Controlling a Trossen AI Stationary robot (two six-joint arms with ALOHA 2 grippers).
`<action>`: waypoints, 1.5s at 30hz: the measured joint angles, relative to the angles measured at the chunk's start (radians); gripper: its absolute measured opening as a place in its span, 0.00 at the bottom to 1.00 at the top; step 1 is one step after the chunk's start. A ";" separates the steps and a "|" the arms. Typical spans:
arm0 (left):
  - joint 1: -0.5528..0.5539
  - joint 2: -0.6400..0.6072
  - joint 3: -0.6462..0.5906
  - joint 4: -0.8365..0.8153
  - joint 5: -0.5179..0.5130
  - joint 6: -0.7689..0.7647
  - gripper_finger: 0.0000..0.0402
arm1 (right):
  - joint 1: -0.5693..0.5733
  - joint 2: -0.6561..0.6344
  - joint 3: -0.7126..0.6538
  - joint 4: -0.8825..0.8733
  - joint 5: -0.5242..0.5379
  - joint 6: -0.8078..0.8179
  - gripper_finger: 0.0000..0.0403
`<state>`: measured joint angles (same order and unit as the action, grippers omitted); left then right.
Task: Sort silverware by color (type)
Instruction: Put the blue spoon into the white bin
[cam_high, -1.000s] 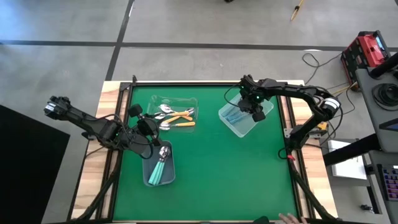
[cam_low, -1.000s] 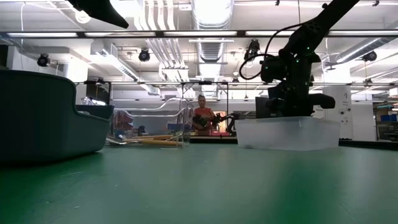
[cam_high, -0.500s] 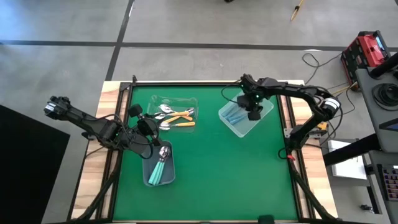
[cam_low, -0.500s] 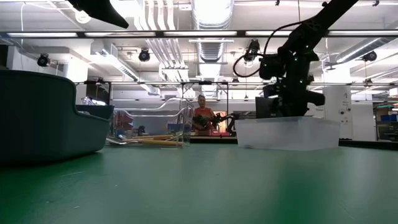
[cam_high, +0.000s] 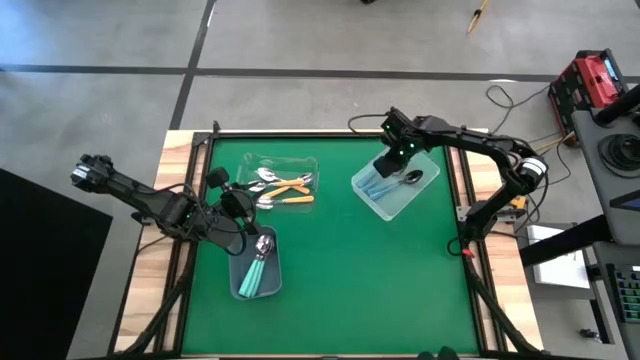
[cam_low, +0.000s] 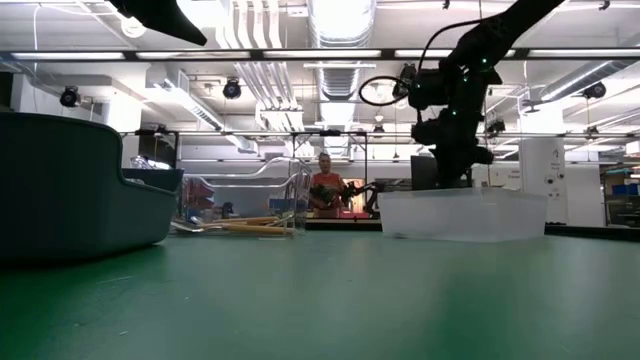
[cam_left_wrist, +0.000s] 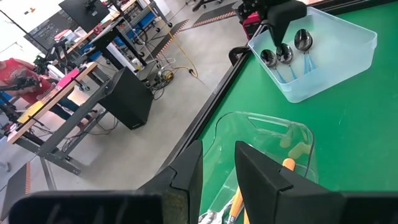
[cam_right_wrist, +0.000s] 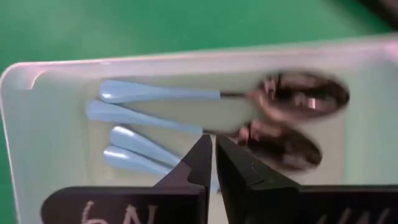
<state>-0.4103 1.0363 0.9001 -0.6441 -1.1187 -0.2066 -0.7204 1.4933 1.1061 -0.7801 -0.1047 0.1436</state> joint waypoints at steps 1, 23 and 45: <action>0.000 0.000 0.000 0.000 0.000 0.000 0.19 | 0.000 0.000 0.000 -0.016 0.001 0.040 0.03; 0.000 0.000 0.000 -0.006 0.000 0.011 0.19 | 0.000 0.000 -0.075 -0.237 0.263 0.211 0.03; 0.000 0.000 0.000 -0.007 0.000 0.011 0.19 | 0.000 0.001 -0.174 -0.037 0.304 0.210 0.03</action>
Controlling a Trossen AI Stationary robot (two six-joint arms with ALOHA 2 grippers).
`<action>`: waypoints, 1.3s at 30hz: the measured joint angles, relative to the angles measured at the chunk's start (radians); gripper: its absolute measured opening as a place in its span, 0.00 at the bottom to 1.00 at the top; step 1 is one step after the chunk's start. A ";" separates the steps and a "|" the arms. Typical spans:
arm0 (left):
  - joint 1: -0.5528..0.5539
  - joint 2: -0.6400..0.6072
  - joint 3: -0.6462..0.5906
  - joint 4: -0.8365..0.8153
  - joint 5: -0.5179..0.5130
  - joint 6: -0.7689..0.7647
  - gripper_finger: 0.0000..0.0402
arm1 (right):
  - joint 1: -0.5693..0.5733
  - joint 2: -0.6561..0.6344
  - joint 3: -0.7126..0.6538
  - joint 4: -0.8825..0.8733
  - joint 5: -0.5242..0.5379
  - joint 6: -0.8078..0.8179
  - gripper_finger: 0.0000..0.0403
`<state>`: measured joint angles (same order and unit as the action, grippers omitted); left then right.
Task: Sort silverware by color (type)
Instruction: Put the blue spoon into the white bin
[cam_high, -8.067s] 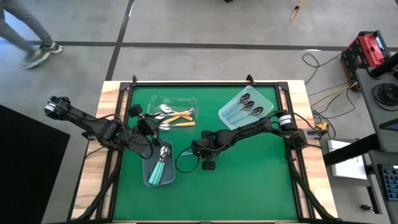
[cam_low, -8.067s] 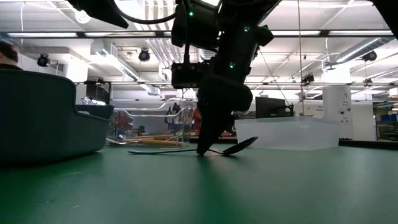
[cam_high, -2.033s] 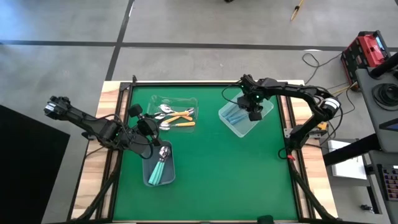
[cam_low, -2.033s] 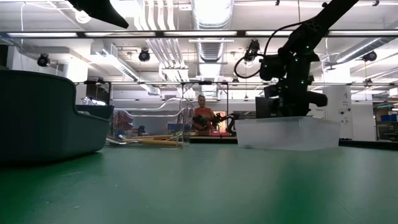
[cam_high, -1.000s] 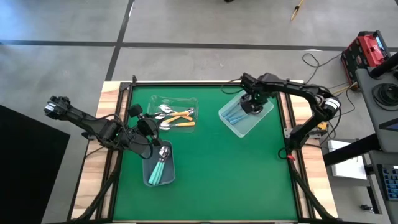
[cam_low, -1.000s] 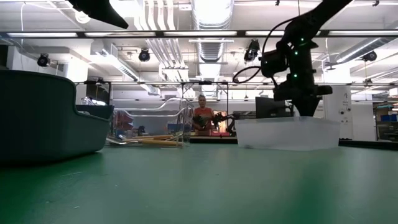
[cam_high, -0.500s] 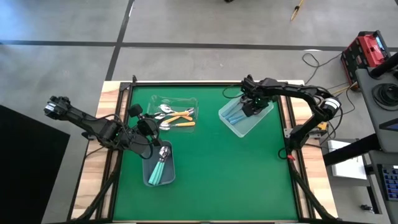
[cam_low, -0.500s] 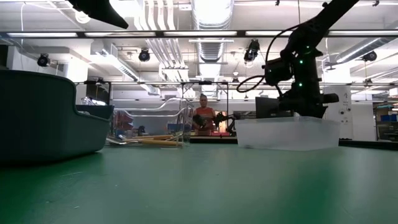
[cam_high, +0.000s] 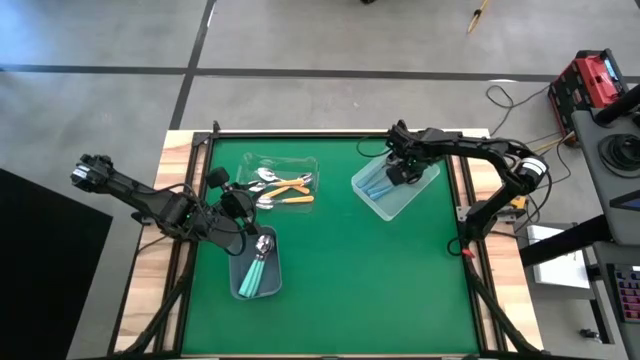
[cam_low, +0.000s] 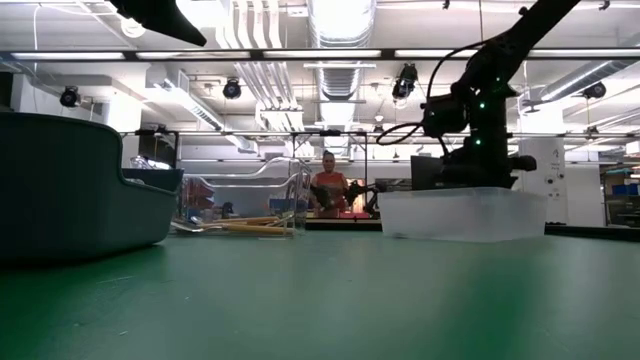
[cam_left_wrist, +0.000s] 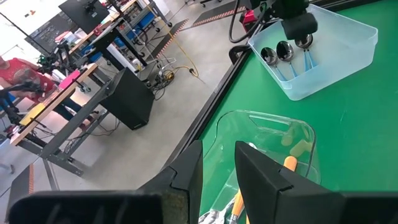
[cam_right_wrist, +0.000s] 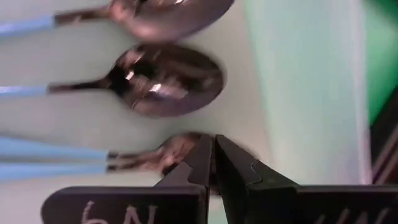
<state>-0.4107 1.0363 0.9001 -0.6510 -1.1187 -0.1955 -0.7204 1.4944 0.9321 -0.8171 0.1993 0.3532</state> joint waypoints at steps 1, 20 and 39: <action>0.000 0.000 0.000 0.000 0.000 0.000 0.19 | 0.000 0.000 0.000 0.008 0.024 -0.006 0.03; 0.000 0.000 0.000 0.000 0.000 0.012 0.19 | 0.000 -0.001 -0.009 -0.061 -0.018 -0.005 0.03; 0.000 0.000 0.000 0.000 0.000 0.015 0.19 | 0.000 -0.001 -0.001 0.065 0.034 -0.044 0.03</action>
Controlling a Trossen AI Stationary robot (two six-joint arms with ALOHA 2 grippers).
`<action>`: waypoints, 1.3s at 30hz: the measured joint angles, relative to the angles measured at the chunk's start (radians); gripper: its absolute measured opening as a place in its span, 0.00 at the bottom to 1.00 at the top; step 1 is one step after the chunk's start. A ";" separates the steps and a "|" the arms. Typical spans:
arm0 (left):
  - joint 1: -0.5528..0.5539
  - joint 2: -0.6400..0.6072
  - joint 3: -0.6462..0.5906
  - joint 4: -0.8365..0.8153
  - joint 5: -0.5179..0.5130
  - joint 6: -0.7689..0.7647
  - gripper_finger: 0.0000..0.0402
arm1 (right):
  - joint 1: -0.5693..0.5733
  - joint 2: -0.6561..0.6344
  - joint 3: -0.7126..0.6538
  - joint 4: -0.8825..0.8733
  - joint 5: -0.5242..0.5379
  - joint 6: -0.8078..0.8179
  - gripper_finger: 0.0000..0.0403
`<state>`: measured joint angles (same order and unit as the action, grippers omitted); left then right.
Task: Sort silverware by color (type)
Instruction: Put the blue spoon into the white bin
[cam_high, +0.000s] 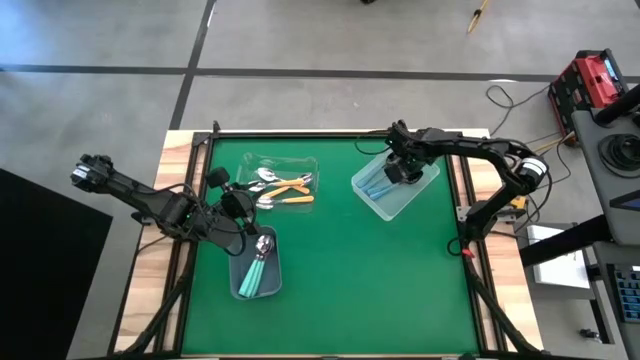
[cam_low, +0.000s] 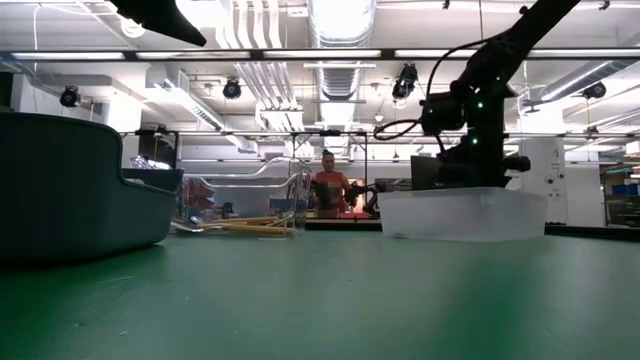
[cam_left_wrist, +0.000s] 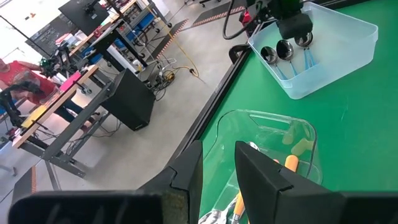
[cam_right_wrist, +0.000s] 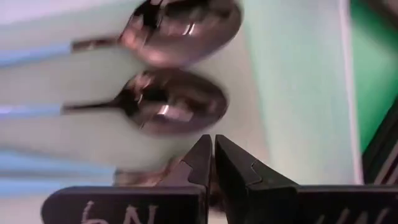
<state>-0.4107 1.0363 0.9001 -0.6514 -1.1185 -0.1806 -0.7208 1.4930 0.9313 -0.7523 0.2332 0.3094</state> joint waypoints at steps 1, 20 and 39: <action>0.000 0.000 0.000 0.000 0.000 0.000 0.19 | 0.000 -0.001 0.006 -0.024 -0.024 0.013 0.03; 0.000 0.000 0.000 0.000 0.000 0.008 0.19 | 0.000 0.045 -0.045 0.043 0.005 0.009 0.03; 0.000 0.000 0.000 0.001 0.000 0.008 0.19 | 0.005 0.012 -0.038 0.045 -0.025 0.014 0.03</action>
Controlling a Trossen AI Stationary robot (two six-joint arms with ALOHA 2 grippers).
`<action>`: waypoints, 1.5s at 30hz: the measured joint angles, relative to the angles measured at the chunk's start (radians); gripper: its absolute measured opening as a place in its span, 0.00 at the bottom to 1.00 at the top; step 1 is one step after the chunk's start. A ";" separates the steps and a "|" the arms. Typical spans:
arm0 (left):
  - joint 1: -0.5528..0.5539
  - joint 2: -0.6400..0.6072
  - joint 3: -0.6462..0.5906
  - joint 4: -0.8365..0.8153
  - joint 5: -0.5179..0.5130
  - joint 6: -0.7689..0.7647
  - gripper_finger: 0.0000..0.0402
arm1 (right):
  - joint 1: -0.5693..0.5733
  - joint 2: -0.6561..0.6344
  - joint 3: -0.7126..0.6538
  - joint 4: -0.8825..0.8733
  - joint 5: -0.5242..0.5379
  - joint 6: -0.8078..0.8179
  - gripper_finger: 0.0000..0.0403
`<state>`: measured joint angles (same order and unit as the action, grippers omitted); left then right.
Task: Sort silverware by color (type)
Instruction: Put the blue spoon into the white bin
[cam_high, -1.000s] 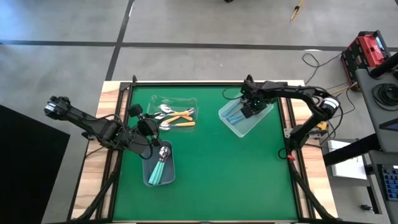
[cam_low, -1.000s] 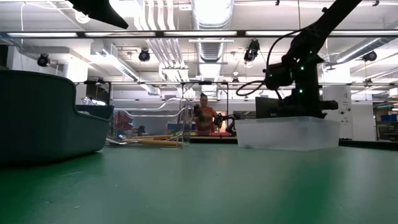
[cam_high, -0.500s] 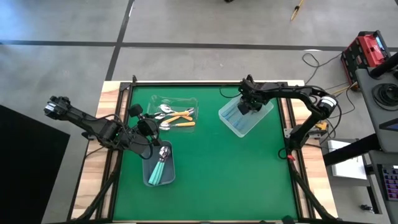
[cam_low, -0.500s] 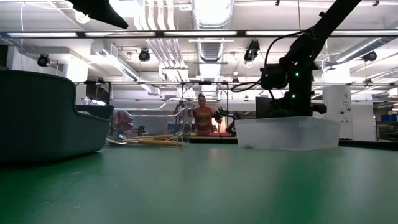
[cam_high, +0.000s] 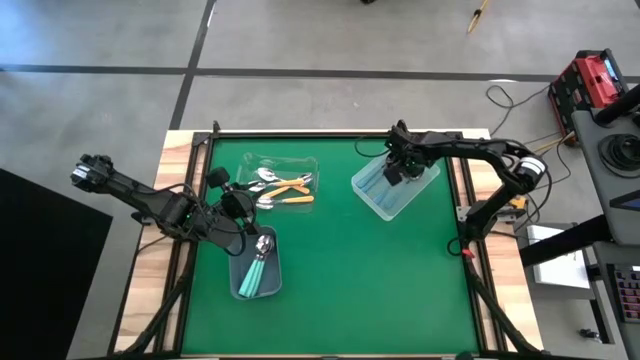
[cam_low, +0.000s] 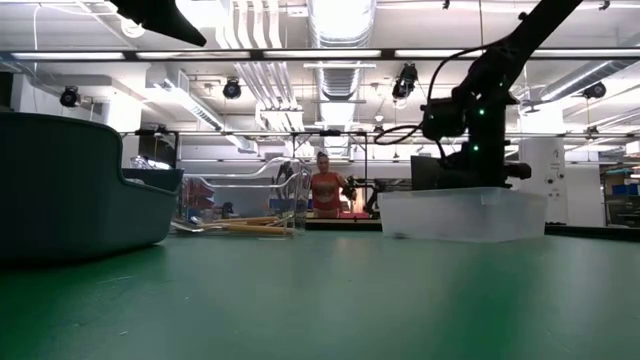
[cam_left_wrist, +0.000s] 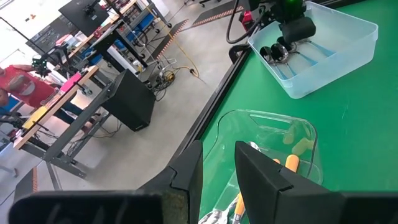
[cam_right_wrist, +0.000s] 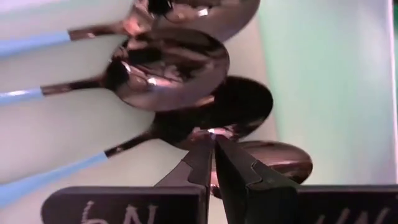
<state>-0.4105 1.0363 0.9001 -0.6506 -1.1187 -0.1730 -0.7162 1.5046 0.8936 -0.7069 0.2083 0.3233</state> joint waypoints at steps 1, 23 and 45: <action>0.000 0.000 0.000 0.000 0.000 0.000 0.19 | 0.001 -0.002 0.000 0.007 0.002 0.000 0.03; 0.000 0.000 0.000 0.001 0.000 0.000 0.19 | 0.000 -0.002 -0.039 0.148 0.092 -0.009 0.03; 0.000 0.000 0.000 0.001 0.000 0.000 0.19 | 0.000 -0.018 -0.047 0.093 0.108 0.025 0.03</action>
<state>-0.4103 1.0363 0.9001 -0.6498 -1.1183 -0.1734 -0.7162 1.4866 0.8466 -0.6135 0.3161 0.3485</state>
